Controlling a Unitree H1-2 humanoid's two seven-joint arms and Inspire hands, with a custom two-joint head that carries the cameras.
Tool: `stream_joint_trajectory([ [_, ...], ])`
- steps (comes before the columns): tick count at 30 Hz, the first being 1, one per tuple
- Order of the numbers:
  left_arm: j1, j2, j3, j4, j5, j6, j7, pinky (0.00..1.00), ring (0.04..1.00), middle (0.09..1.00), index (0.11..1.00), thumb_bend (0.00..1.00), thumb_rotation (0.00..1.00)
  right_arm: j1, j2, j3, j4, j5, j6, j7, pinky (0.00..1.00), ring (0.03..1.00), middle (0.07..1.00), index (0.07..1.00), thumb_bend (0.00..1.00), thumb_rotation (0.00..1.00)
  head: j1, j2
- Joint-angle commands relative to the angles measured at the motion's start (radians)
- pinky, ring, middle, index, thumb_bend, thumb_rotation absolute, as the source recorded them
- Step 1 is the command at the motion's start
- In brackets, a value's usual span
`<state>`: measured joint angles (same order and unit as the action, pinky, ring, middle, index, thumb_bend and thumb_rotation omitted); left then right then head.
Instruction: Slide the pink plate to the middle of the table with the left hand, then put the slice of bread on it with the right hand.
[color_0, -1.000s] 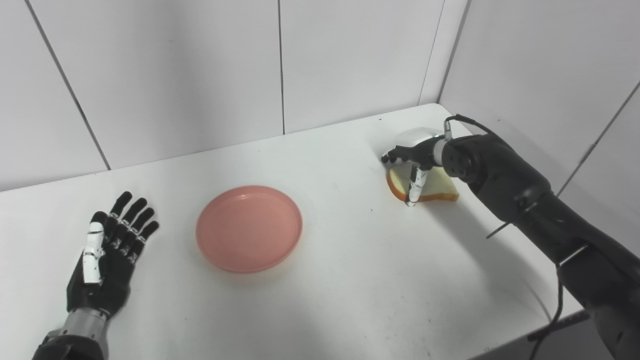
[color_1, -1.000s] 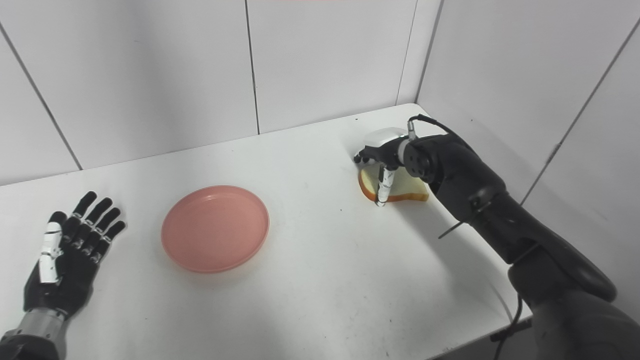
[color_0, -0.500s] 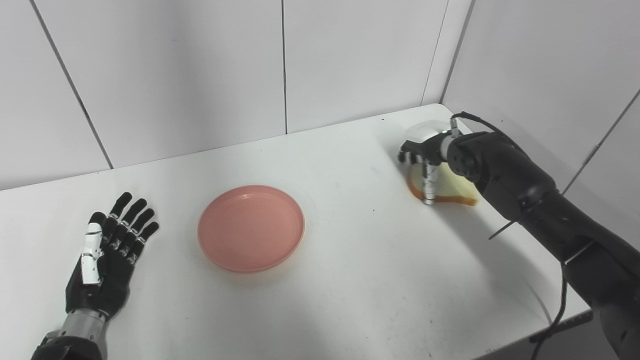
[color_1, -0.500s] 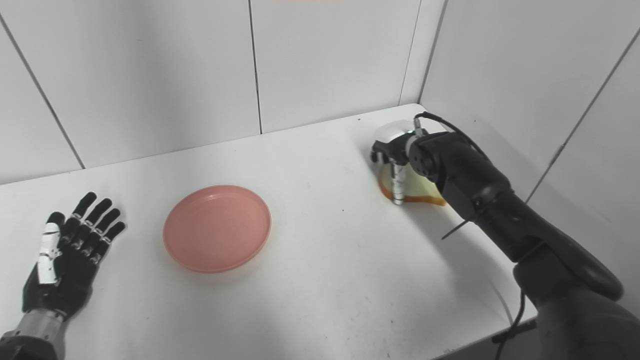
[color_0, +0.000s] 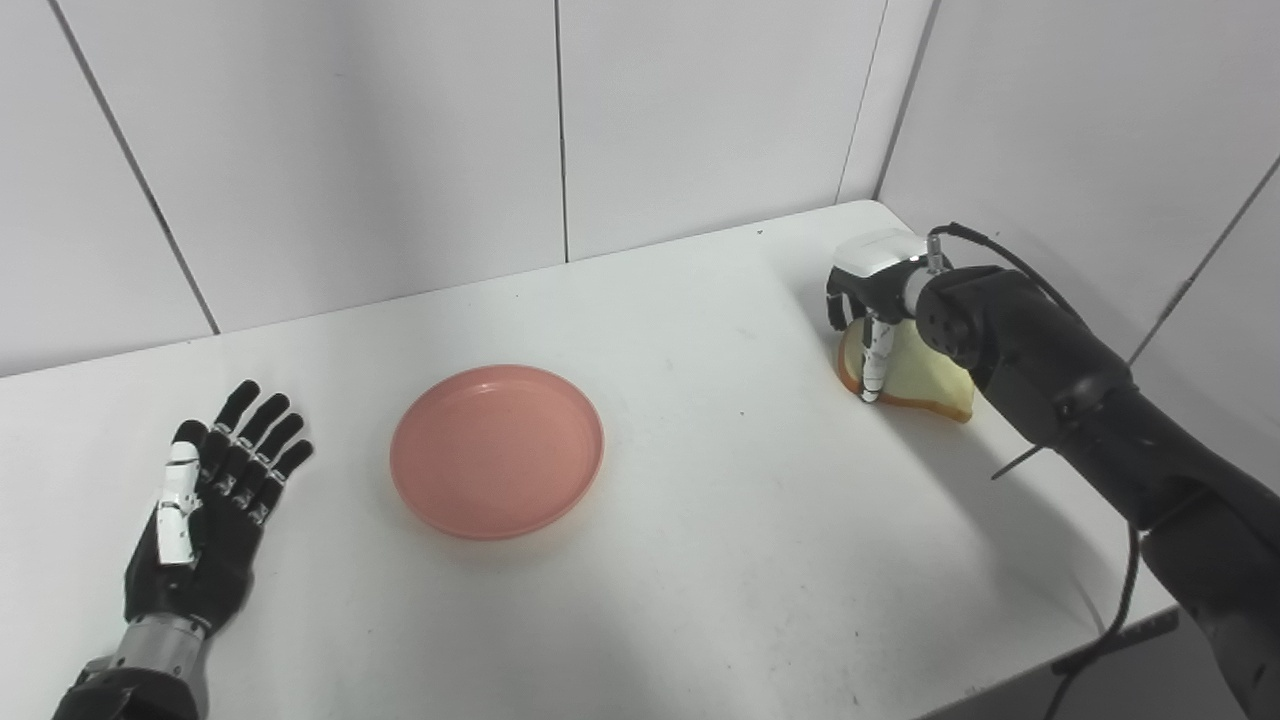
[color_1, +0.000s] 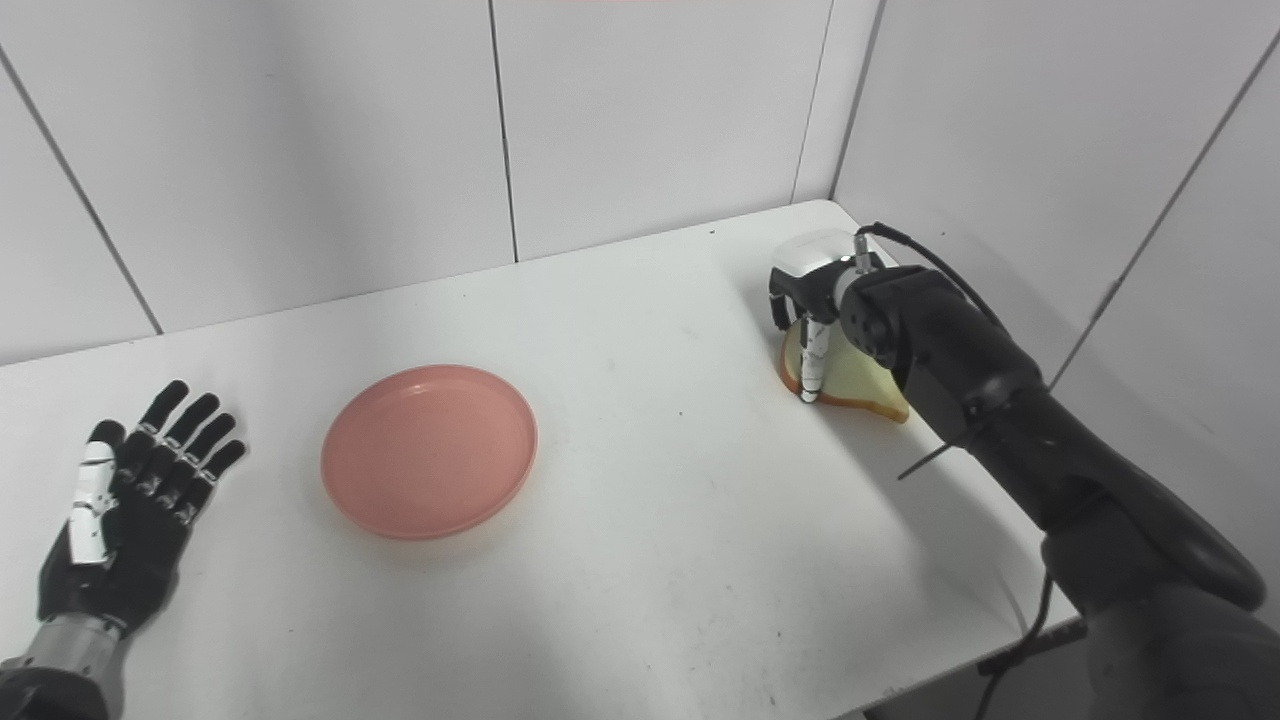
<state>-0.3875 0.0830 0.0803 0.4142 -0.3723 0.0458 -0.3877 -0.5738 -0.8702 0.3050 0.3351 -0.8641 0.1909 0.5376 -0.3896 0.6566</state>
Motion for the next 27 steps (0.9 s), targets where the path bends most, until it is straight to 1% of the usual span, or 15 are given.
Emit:
stream_joint_trajectory([
  [1, 0.039, 0.010, -0.003, 0.050, 0.019, 0.063, 0.027, 0.91, 0.919, 0.914, 0.913, 0.50, 0.97, -0.011, -0.006, -0.028, -0.037, 0.019, 0.021, -0.021, 0.33, 0.372, 0.478, 0.556, 0.51, 0.00, 0.002, 0.000],
  [4, 0.036, 0.009, -0.002, 0.058, 0.016, 0.060, 0.023, 0.91, 0.918, 0.913, 0.912, 0.50, 0.96, -0.003, -0.004, -0.053, -0.067, 0.034, 0.012, -0.034, 0.32, 0.366, 0.475, 0.558, 0.51, 0.00, 0.003, -0.004],
  [6, 0.033, 0.007, -0.001, 0.064, 0.012, 0.062, 0.021, 0.92, 0.920, 0.916, 0.916, 0.50, 0.96, -0.003, -0.003, -0.066, -0.090, 0.048, 0.012, -0.028, 0.32, 0.365, 0.478, 0.559, 0.51, 0.00, 0.004, -0.005],
  [11, 0.033, 0.000, -0.002, 0.061, 0.016, 0.061, 0.030, 0.91, 0.921, 0.917, 0.918, 0.50, 0.97, -0.019, 0.000, -0.078, -0.173, 0.057, 0.038, 0.023, 0.36, 0.393, 0.494, 0.541, 0.51, 0.00, 0.005, -0.008],
  [15, 0.033, -0.009, -0.003, 0.056, 0.014, 0.070, 0.037, 0.91, 0.920, 0.916, 0.914, 0.50, 0.97, -0.048, 0.014, -0.078, -0.241, 0.053, 0.055, 0.064, 0.36, 0.401, 0.505, 0.535, 0.51, 0.00, 0.016, -0.011],
  [16, 0.033, -0.012, -0.004, 0.057, 0.016, 0.068, 0.040, 0.91, 0.921, 0.917, 0.915, 0.50, 0.96, -0.058, 0.018, -0.076, -0.278, 0.052, 0.061, 0.082, 0.36, 0.400, 0.510, 0.533, 0.51, 0.00, 0.022, -0.012],
  [18, 0.035, -0.018, -0.007, 0.050, 0.024, 0.070, 0.052, 0.91, 0.916, 0.912, 0.911, 0.51, 0.95, -0.076, 0.024, -0.073, -0.333, 0.052, 0.065, 0.107, 0.38, 0.404, 0.516, 0.515, 0.52, 0.00, 0.029, -0.015],
  [19, 0.036, -0.021, -0.009, 0.046, 0.027, 0.073, 0.059, 0.90, 0.914, 0.910, 0.909, 0.51, 0.96, -0.084, 0.027, -0.071, -0.352, 0.052, 0.064, 0.115, 0.41, 0.422, 0.520, 0.487, 0.52, 0.00, 0.029, -0.015],
  [21, 0.037, -0.027, -0.014, 0.039, 0.033, 0.074, 0.069, 0.91, 0.915, 0.910, 0.909, 0.51, 0.96, -0.104, 0.040, -0.075, -0.383, 0.068, 0.067, 0.134, 0.43, 0.429, 0.525, 0.470, 0.52, 0.00, 0.039, -0.018],
  [22, 0.036, -0.030, -0.015, 0.040, 0.032, 0.073, 0.070, 0.91, 0.915, 0.910, 0.909, 0.51, 0.96, -0.115, 0.045, -0.075, -0.395, 0.079, 0.065, 0.145, 0.43, 0.429, 0.525, 0.470, 0.52, 0.00, 0.049, -0.021],
  [25, 0.031, -0.039, -0.021, 0.048, 0.031, 0.067, 0.074, 0.93, 0.921, 0.914, 0.910, 0.51, 0.97, -0.165, 0.067, -0.055, -0.430, 0.075, 0.075, 0.203, 0.39, 0.398, 0.513, 0.507, 0.52, 0.00, 0.068, -0.026],
  [27, 0.030, -0.045, -0.027, 0.052, 0.038, 0.061, 0.079, 0.92, 0.922, 0.914, 0.911, 0.51, 0.97, -0.199, 0.089, -0.037, -0.454, 0.066, 0.075, 0.239, 0.39, 0.397, 0.510, 0.509, 0.52, 0.00, 0.081, -0.028],
])
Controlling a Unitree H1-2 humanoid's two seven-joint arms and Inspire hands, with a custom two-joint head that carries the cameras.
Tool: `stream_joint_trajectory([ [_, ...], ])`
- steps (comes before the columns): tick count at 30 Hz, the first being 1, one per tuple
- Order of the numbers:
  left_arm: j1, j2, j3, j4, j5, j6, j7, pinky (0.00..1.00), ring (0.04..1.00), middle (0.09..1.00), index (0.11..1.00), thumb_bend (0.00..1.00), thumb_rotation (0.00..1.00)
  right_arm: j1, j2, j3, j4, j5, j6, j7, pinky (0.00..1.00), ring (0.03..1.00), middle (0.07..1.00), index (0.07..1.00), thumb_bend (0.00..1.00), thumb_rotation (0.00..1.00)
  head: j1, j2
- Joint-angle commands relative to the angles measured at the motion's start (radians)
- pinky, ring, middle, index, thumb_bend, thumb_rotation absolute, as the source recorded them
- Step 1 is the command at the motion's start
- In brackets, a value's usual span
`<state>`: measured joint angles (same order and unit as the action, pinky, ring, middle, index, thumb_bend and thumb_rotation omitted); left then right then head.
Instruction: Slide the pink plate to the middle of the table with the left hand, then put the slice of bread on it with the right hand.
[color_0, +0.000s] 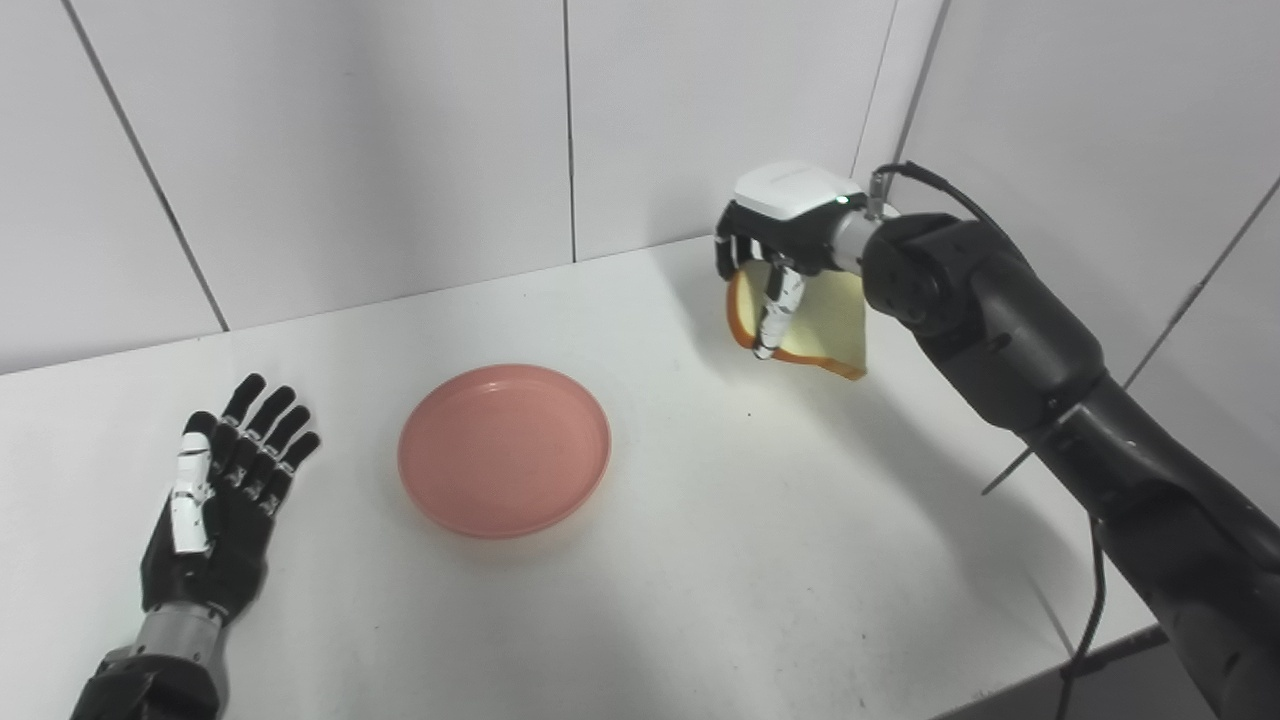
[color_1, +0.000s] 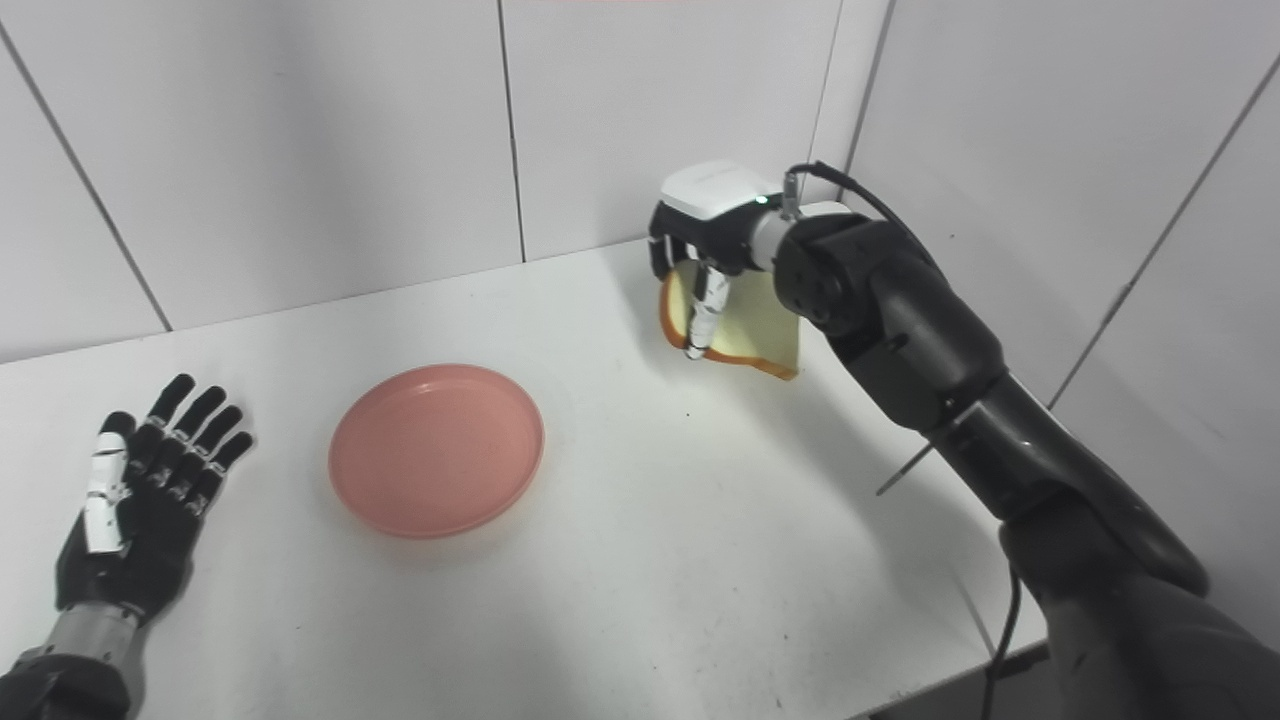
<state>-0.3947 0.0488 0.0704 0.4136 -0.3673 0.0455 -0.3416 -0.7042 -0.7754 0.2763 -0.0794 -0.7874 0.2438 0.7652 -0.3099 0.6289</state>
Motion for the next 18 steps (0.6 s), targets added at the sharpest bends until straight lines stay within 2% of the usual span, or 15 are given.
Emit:
stream_joint_trajectory([
  [1, 0.036, -0.016, -0.020, 0.056, 0.036, 0.059, 0.037, 0.92, 0.924, 0.915, 0.911, 0.50, 0.98, -0.083, 0.009, -0.002, -0.052, -0.014, 0.027, 0.025, 0.39, 0.399, 0.512, 0.508, 0.52, 0.00, 0.023, -0.007],
  [6, 0.028, -0.033, -0.036, 0.070, 0.047, 0.059, 0.036, 0.95, 0.946, 0.935, 0.928, 0.49, 1.00, -0.141, 0.085, 0.025, -0.053, -0.024, 0.026, 0.050, 0.40, 0.395, 0.506, 0.521, 0.51, 0.00, 0.063, -0.018],
  [10, 0.018, -0.058, -0.042, 0.078, 0.065, 0.062, 0.069, 0.94, 0.941, 0.931, 0.921, 0.48, 1.00, -0.186, 0.162, 0.057, -0.006, -0.011, -0.025, 0.011, 0.39, 0.405, 0.520, 0.499, 0.52, 0.00, 0.110, -0.031],
  [13, 0.004, -0.084, -0.039, 0.109, 0.078, 0.040, 0.102, 0.92, 0.929, 0.923, 0.911, 0.48, 1.00, -0.224, 0.232, 0.092, 0.040, -0.008, -0.049, -0.003, 0.39, 0.395, 0.507, 0.507, 0.52, 0.00, 0.155, -0.043],
  [16, -0.007, -0.099, -0.040, 0.136, 0.094, 0.018, 0.121, 0.91, 0.920, 0.917, 0.902, 0.48, 1.00, -0.241, 0.271, 0.109, 0.075, -0.001, -0.064, -0.017, 0.42, 0.424, 0.520, 0.471, 0.52, 0.00, 0.177, -0.047],
  [18, -0.011, -0.111, -0.037, 0.153, 0.099, -0.007, 0.133, 0.90, 0.917, 0.913, 0.896, 0.48, 0.95, -0.249, 0.304, 0.118, 0.101, 0.007, -0.078, -0.038, 0.38, 0.403, 0.517, 0.497, 0.52, 0.00, 0.195, -0.050],
])
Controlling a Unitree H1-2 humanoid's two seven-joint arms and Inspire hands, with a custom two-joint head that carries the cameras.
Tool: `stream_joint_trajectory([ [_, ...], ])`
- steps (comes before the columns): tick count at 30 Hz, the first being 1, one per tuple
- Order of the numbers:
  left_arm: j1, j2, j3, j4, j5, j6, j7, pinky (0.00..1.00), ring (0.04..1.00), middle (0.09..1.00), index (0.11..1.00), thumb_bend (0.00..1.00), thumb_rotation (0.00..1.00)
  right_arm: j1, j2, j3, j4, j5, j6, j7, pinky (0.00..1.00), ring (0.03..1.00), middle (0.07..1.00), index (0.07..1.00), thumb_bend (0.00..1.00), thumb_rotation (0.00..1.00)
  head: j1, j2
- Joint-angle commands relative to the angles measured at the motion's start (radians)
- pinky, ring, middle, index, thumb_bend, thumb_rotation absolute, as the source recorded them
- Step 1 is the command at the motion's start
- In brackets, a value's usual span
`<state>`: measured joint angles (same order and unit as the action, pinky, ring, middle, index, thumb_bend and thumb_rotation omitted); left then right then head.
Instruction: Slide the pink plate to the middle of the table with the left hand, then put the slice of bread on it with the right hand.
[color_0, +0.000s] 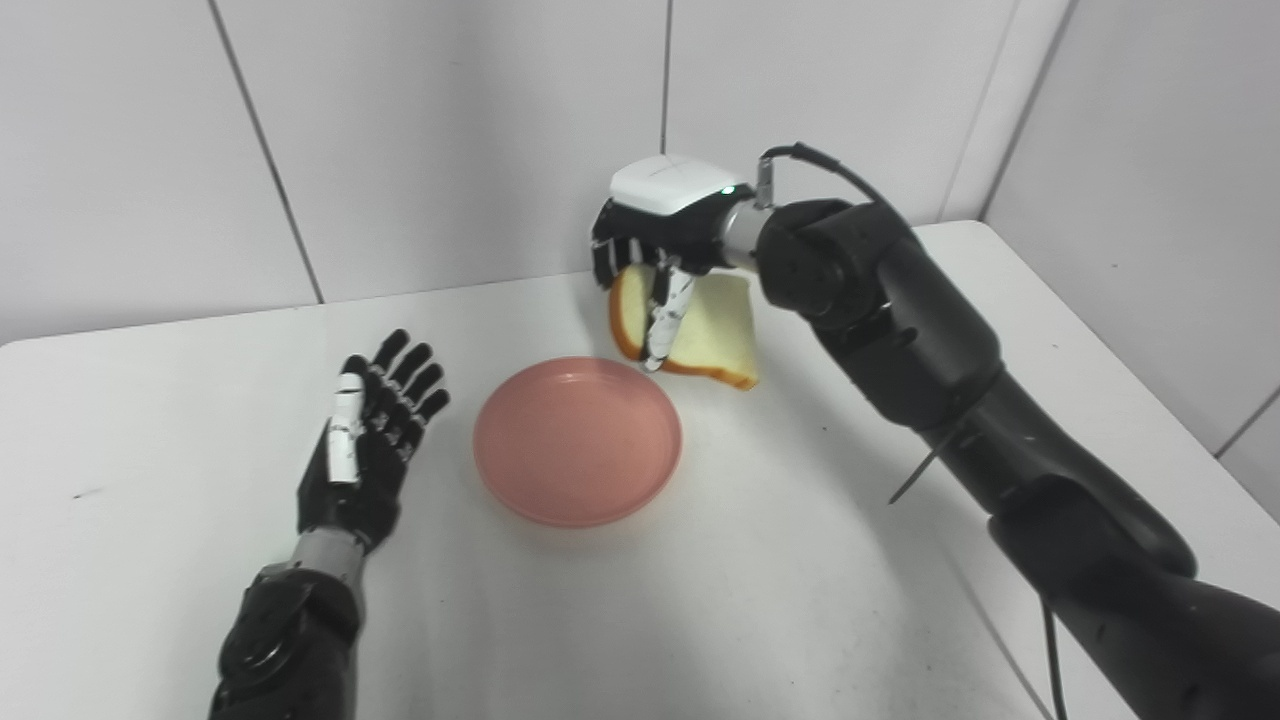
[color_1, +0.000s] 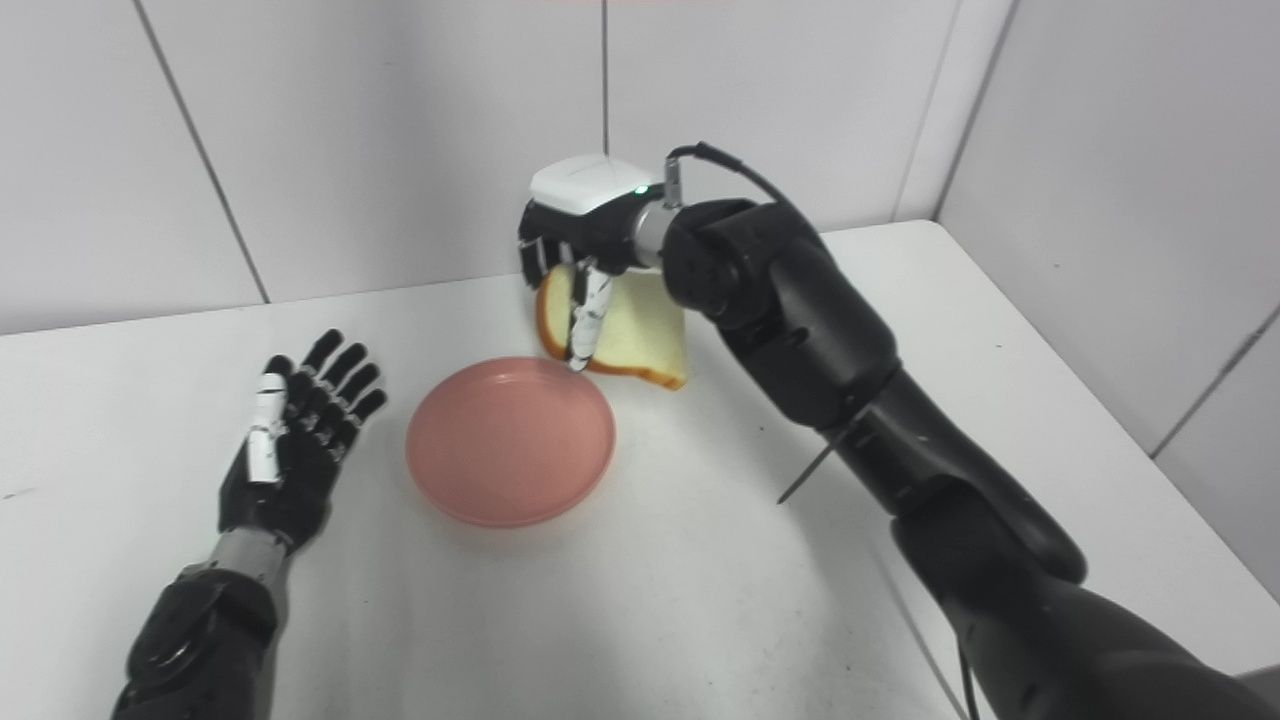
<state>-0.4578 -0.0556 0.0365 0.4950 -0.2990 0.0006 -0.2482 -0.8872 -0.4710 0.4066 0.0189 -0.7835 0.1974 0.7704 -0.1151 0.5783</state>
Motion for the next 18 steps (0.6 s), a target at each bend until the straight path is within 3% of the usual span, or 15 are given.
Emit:
stream_joint_trajectory([
  [1, 0.049, -0.014, 0.001, 0.082, 0.032, 0.025, 0.047, 0.90, 0.917, 0.912, 0.895, 0.48, 0.94, -0.069, 0.014, -0.010, 0.016, 0.009, -0.041, -0.054, 0.37, 0.401, 0.517, 0.499, 0.52, 0.00, 0.016, -0.001],
  [3, 0.043, -0.023, 0.004, 0.095, 0.037, 0.013, 0.059, 0.89, 0.908, 0.904, 0.887, 0.47, 0.90, -0.079, 0.049, -0.002, 0.049, 0.021, -0.068, -0.076, 0.34, 0.386, 0.508, 0.526, 0.51, 0.00, 0.030, -0.001],
  [10, 0.032, -0.032, -0.005, 0.124, 0.053, -0.018, 0.059, 0.90, 0.914, 0.907, 0.899, 0.51, 0.88, -0.099, 0.117, 0.029, 0.141, 0.026, -0.108, -0.125, 0.39, 0.412, 0.513, 0.488, 0.52, 0.00, 0.059, 0.007],
  [18, 0.037, -0.043, 0.005, 0.097, 0.049, 0.004, 0.069, 0.90, 0.902, 0.891, 0.888, 0.49, 0.86, -0.102, 0.142, 0.057, 0.189, 0.009, -0.083, -0.111, 0.36, 0.393, 0.503, 0.529, 0.51, 0.00, 0.061, 0.020],
])
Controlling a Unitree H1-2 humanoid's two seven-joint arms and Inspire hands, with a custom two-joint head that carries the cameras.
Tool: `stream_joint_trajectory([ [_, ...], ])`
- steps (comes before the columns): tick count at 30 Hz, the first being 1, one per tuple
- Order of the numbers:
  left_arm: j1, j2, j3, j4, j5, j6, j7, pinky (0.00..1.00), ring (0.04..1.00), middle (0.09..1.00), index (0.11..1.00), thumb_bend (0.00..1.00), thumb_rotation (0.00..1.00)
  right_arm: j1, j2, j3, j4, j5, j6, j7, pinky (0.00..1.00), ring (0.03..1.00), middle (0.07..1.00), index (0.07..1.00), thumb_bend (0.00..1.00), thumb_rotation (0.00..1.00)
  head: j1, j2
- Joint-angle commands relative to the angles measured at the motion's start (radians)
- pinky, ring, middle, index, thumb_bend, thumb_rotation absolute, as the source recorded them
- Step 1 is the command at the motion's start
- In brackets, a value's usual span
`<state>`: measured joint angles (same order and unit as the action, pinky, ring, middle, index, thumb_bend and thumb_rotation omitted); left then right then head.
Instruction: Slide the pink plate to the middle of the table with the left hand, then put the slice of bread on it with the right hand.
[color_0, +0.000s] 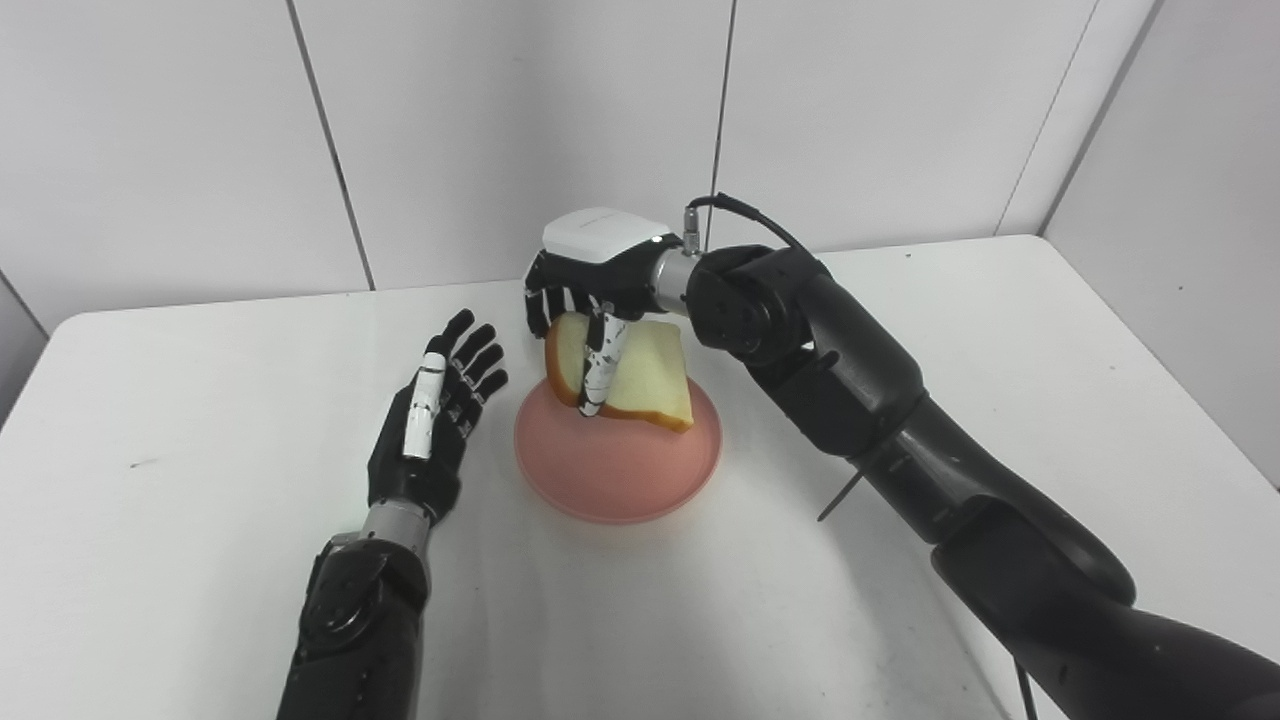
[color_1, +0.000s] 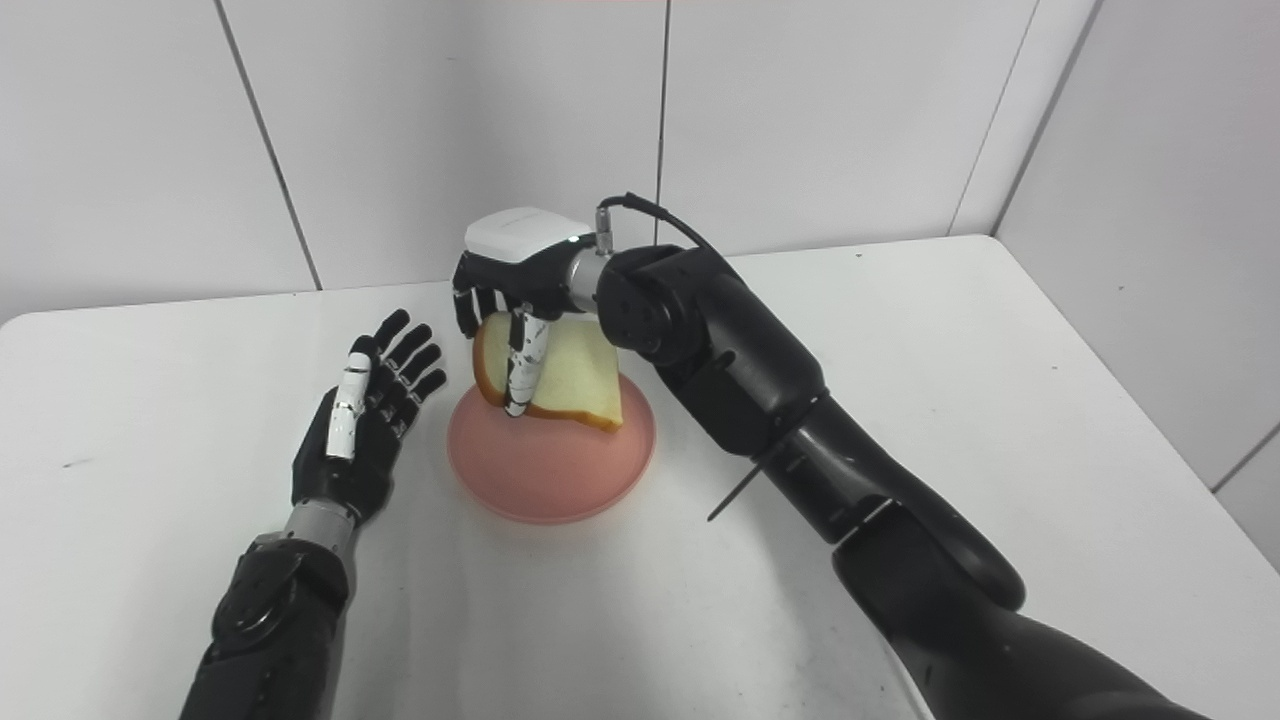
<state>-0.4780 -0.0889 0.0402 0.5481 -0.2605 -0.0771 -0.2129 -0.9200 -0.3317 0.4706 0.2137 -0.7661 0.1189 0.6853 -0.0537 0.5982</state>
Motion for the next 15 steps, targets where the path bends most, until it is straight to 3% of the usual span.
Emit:
stream_joint_trajectory([
  [1, 0.058, -0.011, 0.003, 0.040, 0.010, 0.085, 0.037, 0.90, 0.900, 0.888, 0.885, 0.48, 0.86, -0.069, 0.002, -0.006, -0.002, -0.008, -0.007, -0.026, 0.37, 0.397, 0.505, 0.526, 0.51, 0.00, 0.000, 0.000],
  [10, 0.078, -0.023, -0.003, -0.007, 0.024, 0.077, 0.061, 0.87, 0.883, 0.876, 0.868, 0.45, 0.89, -0.062, -0.025, 0.023, 0.062, -0.022, -0.028, -0.036, 0.37, 0.394, 0.505, 0.524, 0.51, 0.00, 0.001, 0.021],
  [15, 0.084, -0.011, -0.014, -0.034, 0.024, 0.110, 0.053, 0.87, 0.886, 0.881, 0.877, 0.48, 0.89, -0.055, -0.034, 0.033, 0.085, -0.038, -0.023, -0.040, 0.36, 0.385, 0.499, 0.537, 0.51, 0.00, -0.003, 0.027],
])
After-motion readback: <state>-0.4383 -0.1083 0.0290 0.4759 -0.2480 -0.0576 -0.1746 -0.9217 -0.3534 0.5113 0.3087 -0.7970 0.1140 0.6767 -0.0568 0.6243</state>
